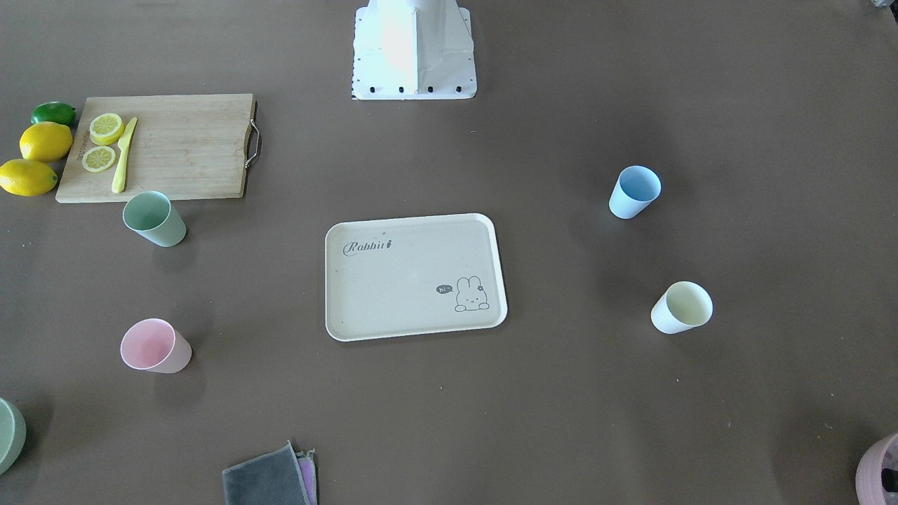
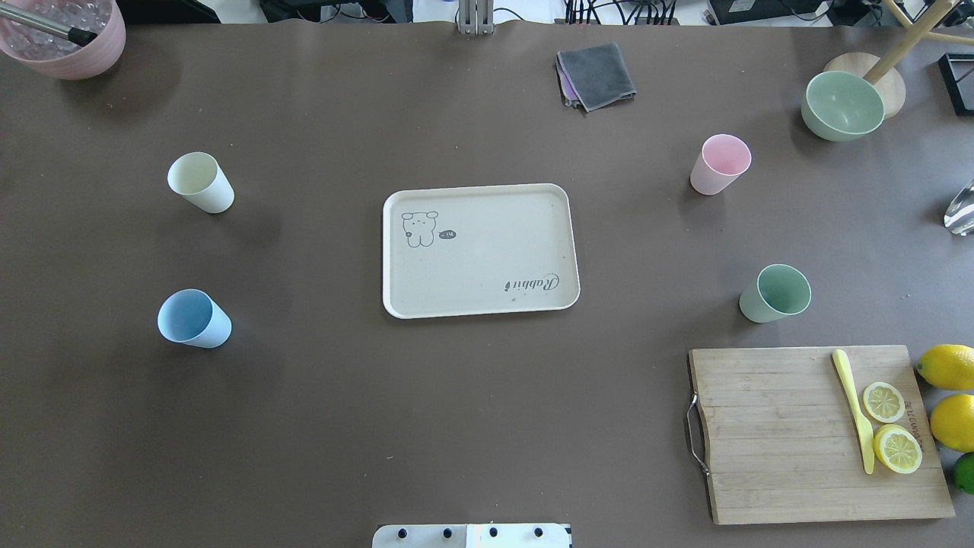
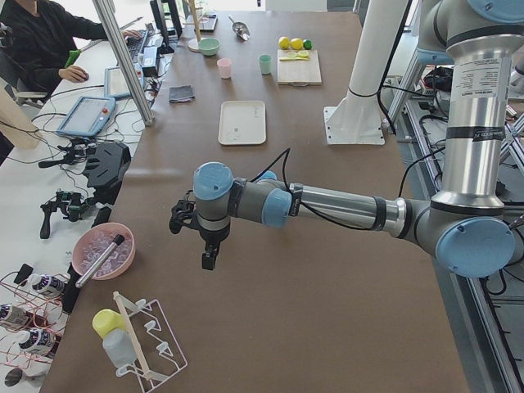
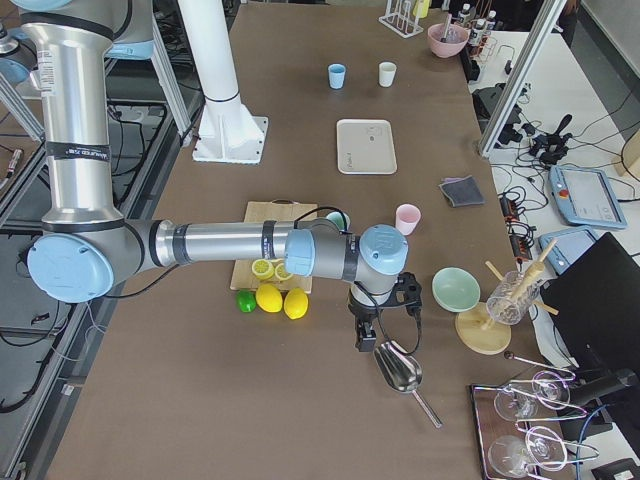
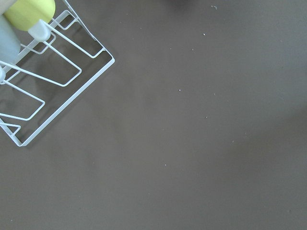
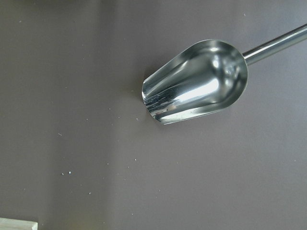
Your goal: Place all cups on tray
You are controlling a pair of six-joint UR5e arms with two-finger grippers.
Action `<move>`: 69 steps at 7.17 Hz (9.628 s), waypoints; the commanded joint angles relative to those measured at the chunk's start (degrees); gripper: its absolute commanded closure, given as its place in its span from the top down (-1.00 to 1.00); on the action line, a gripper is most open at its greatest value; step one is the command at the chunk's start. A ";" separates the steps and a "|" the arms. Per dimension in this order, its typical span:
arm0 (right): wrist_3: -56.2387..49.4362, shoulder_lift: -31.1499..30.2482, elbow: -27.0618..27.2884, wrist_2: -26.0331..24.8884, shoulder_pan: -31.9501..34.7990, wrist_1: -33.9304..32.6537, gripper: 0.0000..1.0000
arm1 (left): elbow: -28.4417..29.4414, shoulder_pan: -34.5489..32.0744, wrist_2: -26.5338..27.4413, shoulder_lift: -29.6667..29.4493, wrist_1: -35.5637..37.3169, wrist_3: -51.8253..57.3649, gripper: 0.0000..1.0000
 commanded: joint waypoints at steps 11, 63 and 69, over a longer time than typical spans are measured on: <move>17.63 2.91 2.46 9.94 -8.23 14.67 1.00 | 4.76 7.73 -0.04 -5.40 -17.66 -7.56 0.96; 74.08 37.46 -5.00 -11.66 -52.65 14.24 -0.62 | -5.17 44.28 11.80 -26.57 -13.27 -74.79 -1.00; 70.95 35.63 -2.38 -2.80 -38.53 13.71 1.00 | 0.78 54.93 25.88 -33.15 -13.27 -81.49 -1.00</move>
